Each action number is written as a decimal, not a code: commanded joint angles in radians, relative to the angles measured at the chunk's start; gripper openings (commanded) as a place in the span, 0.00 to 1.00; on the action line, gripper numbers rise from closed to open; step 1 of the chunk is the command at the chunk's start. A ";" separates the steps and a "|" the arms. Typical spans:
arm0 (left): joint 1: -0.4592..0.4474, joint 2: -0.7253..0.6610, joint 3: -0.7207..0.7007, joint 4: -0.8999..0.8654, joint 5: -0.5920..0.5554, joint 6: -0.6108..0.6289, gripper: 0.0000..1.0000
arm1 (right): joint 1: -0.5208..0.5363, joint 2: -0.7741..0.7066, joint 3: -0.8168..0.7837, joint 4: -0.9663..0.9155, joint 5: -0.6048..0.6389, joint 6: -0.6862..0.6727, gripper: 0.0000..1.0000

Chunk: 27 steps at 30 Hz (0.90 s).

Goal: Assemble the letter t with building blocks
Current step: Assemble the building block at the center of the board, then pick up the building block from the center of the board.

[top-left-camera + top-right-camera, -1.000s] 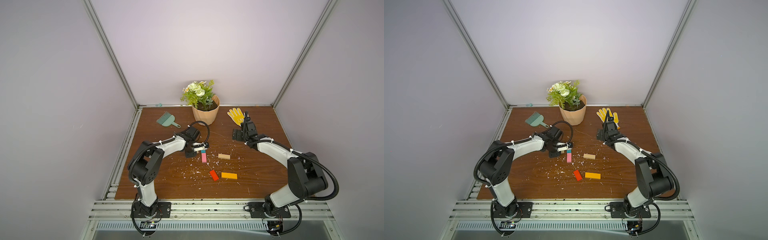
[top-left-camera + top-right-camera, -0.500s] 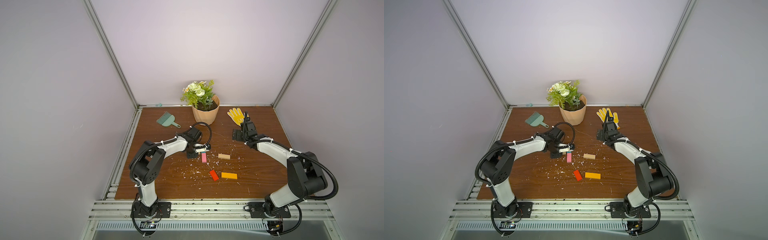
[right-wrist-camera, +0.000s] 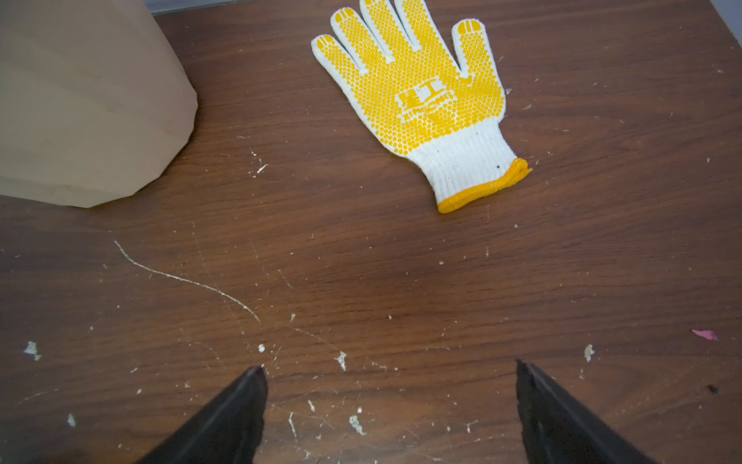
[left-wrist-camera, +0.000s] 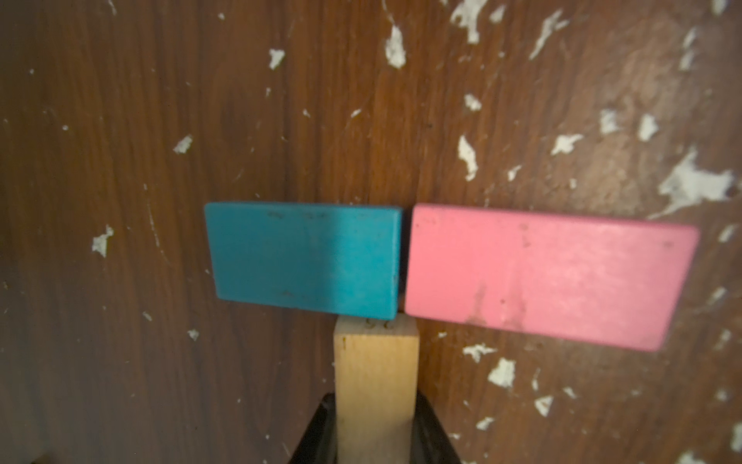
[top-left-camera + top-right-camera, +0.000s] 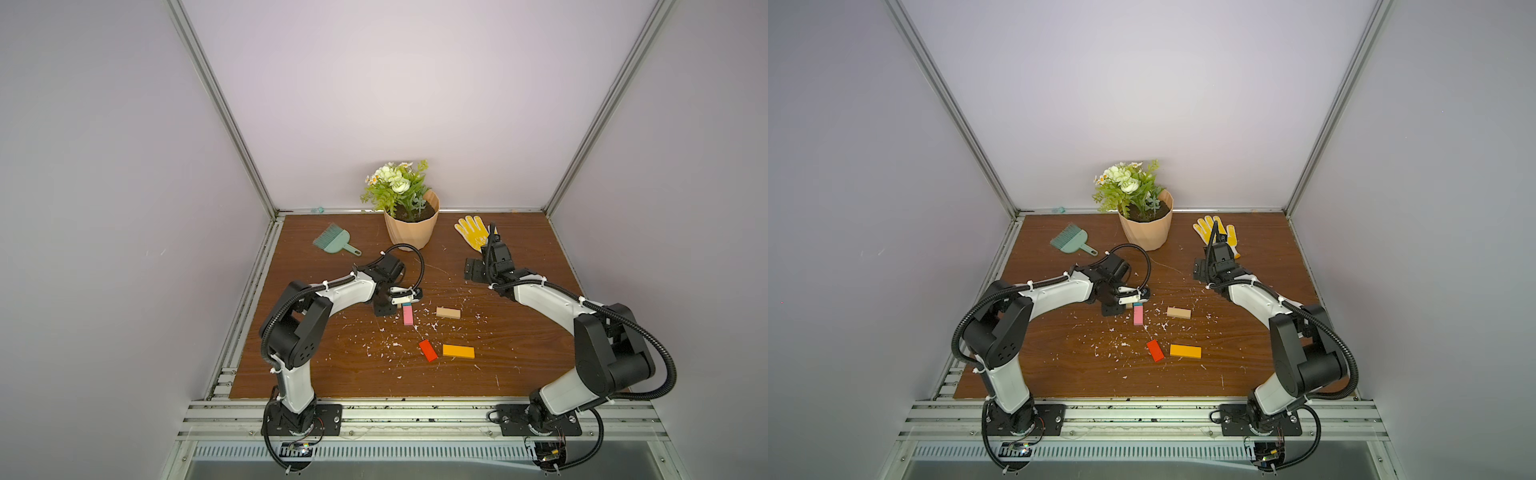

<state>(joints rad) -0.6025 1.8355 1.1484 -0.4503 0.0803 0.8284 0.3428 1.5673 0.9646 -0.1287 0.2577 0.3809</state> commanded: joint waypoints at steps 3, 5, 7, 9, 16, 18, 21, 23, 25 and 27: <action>-0.010 0.003 -0.001 0.000 -0.023 0.025 0.76 | -0.001 0.007 0.018 0.010 0.015 -0.006 0.99; -0.010 -0.002 0.001 0.003 -0.029 0.023 0.99 | -0.001 0.007 0.017 0.010 0.014 -0.006 0.99; -0.010 -0.012 0.004 0.006 -0.031 0.020 0.99 | 0.000 0.004 0.017 0.011 0.016 -0.008 0.99; -0.009 -0.028 0.006 0.005 -0.034 0.013 0.99 | -0.001 0.000 0.017 0.009 0.020 -0.013 0.99; -0.010 -0.173 0.080 -0.012 -0.032 -0.138 0.99 | 0.032 -0.046 -0.010 0.032 -0.096 -0.181 0.97; -0.010 -0.196 0.139 -0.003 -0.095 -0.288 0.99 | 0.058 -0.048 -0.006 0.018 -0.128 -0.250 0.95; -0.008 -0.228 0.216 -0.014 -0.180 -0.550 0.99 | 0.094 -0.029 0.011 -0.030 -0.154 -0.326 0.90; -0.002 -0.240 0.247 -0.038 -0.205 -0.728 0.99 | 0.124 -0.029 0.008 -0.052 -0.152 -0.364 0.88; 0.028 -0.246 0.259 -0.076 -0.162 -0.902 0.99 | 0.153 -0.038 -0.006 -0.065 -0.182 -0.399 0.86; 0.069 -0.281 0.192 -0.035 -0.051 -0.997 0.99 | 0.180 -0.047 -0.012 -0.095 -0.214 -0.431 0.84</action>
<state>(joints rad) -0.5812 1.5665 1.3960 -0.4427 -0.0463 0.1345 0.4946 1.5631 0.9565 -0.1791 0.1028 0.0463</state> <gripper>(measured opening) 0.988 0.839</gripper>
